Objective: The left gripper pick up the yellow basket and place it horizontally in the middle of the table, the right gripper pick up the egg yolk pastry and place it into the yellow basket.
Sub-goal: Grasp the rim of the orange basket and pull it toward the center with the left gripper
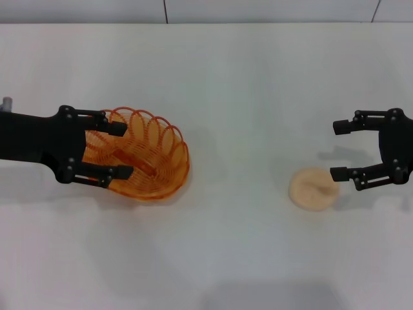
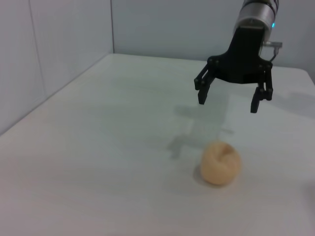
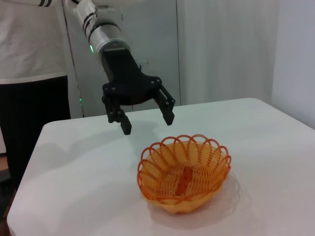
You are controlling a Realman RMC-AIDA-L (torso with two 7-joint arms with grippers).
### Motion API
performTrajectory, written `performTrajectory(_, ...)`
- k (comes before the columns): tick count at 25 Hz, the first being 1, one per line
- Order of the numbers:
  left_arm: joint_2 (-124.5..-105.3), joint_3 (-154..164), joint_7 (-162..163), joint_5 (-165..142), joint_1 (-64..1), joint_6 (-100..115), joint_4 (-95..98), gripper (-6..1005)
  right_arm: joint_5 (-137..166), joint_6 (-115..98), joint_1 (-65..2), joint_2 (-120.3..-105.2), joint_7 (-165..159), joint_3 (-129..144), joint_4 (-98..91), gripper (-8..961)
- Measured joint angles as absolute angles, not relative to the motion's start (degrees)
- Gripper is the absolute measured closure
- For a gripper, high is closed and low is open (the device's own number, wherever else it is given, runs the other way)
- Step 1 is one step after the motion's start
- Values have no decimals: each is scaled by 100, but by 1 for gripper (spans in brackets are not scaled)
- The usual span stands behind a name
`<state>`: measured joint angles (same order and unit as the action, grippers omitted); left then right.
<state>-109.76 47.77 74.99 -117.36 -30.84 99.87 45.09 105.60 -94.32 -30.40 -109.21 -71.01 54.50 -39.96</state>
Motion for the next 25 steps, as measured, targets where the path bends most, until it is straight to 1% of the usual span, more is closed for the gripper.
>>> performTrajectory(21,-11012,4751,7578,-11875,-3124,9859,4518,214,10564,-9391,-3051,-10967,-7099,5439,-4009,83)
performTrajectory(25,-11012,4628,8478,-11885,-3100,9799,4782,214,10536,-9335,-3017,-10967,-7098,5436,-4033,83)
